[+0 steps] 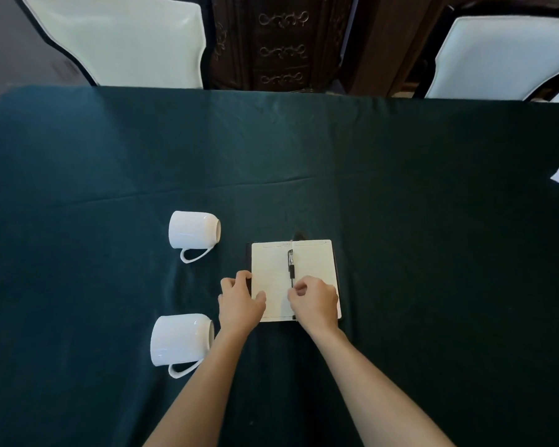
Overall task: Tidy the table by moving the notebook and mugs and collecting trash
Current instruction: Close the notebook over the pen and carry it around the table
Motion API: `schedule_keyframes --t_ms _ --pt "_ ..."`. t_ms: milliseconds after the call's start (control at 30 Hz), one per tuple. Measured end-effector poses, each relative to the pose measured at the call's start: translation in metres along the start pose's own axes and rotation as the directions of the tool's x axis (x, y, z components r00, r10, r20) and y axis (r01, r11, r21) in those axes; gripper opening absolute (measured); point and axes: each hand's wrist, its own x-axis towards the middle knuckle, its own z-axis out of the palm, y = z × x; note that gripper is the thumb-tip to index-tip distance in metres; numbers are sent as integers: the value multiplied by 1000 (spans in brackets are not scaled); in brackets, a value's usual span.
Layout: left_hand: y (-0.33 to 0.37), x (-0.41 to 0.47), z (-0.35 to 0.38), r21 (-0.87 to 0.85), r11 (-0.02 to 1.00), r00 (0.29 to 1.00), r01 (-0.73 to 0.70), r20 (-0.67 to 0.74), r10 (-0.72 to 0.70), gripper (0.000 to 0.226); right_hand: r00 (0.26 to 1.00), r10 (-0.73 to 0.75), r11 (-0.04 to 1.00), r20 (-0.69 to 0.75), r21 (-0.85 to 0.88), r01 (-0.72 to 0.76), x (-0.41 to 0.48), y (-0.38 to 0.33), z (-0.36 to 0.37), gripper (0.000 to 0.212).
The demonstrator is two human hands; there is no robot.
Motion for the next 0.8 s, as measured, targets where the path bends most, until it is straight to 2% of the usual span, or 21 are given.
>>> schedule_keyframes --t_ms 233,400,500,600,700,800 --pt "-3 3 5 -58 998 999 9 -34 -11 58 998 57 998 -31 29 -56 2 -5 3 10" --pt "-5 8 5 -288 953 988 94 -92 -125 69 995 102 985 -10 139 -100 1 -1 -1 12" --pt "-2 9 7 -373 917 982 140 -68 -177 68 996 71 989 -54 136 -63 4 13 -12 19" --pt "4 6 6 -468 869 975 160 -61 -212 60 990 51 998 -134 40 -46 11 32 -26 37" --pt "10 3 3 -581 801 971 144 -72 -226 48 986 104 993 -127 76 -94 15 49 -38 43" --pt "20 -4 1 -661 750 985 44 -96 -143 26 984 151 979 -96 149 -136 17 58 -44 44"
